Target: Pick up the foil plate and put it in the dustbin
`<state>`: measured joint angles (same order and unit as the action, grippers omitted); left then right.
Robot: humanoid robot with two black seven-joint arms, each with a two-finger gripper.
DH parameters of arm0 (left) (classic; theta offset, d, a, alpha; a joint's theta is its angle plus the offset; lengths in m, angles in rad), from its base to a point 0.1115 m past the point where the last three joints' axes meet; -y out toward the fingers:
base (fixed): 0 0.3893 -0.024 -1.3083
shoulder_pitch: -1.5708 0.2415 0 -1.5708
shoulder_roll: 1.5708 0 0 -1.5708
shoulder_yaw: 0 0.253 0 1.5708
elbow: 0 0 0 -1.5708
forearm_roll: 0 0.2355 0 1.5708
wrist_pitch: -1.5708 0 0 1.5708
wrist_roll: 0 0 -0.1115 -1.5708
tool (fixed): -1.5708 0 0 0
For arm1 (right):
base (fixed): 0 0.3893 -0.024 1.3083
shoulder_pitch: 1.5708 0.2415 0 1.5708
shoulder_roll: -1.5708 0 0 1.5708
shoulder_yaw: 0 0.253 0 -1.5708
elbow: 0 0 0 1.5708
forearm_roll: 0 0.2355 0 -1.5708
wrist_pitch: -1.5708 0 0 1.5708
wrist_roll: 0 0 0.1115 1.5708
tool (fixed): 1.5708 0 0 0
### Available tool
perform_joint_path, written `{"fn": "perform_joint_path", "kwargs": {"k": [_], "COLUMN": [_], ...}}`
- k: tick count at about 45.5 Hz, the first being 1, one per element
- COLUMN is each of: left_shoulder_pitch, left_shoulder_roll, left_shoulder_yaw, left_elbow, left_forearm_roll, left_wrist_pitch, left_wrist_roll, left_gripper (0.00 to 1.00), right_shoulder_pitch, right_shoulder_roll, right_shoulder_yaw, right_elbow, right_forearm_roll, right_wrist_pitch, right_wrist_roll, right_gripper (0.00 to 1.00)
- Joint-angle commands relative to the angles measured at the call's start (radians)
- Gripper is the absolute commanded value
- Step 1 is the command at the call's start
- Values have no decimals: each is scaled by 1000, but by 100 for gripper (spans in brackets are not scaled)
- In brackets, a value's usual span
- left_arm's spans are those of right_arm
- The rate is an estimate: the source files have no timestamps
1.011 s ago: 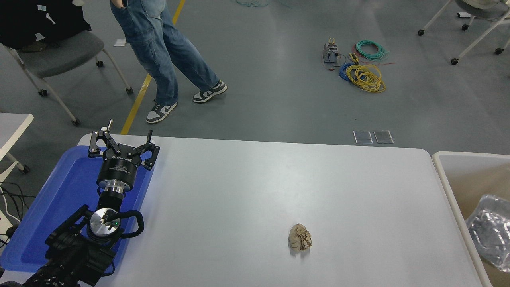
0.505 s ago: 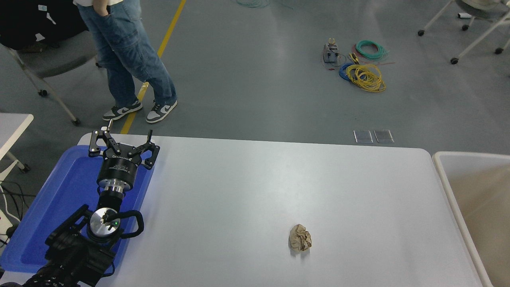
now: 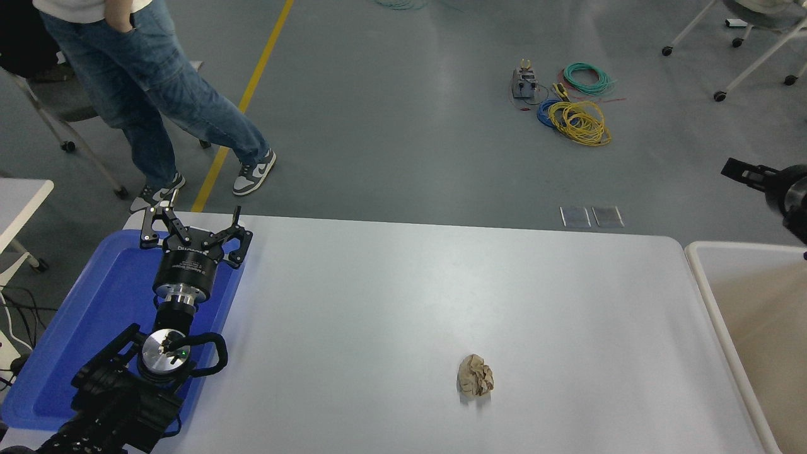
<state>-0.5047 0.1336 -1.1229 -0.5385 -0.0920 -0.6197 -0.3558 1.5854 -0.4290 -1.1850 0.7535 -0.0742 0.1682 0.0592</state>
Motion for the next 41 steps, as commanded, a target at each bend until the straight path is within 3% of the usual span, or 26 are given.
{"fn": "perform_joint_path", "kwargs": {"k": [1, 17, 27, 41], "left_shoulder_pitch": [0, 0, 2, 2], "left_shoulder_roll": [0, 0, 0, 1], "left_shoulder_yaw": [0, 0, 0, 0], "left_elbow": [0, 0, 0, 0], "left_forearm_roll": [0, 0, 0, 0], "left_wrist_pitch": [0, 0, 0, 0], "left_wrist_roll": [0, 0, 0, 0], "left_gripper": [100, 100, 100, 100], "right_shoulder_pitch": [313, 630, 734, 745], "right_shoulder_roll": [38, 64, 93, 173], "right_shoulder_yaw": [-102, -114, -105, -56], "right_elbow": [320, 616, 750, 742], "right_forearm_roll": [-24, -76, -75, -73], "right_wrist_pitch": [227, 494, 537, 556], "right_wrist_roll": [-1, -1, -1, -1], "right_gripper": [100, 100, 100, 100]}}
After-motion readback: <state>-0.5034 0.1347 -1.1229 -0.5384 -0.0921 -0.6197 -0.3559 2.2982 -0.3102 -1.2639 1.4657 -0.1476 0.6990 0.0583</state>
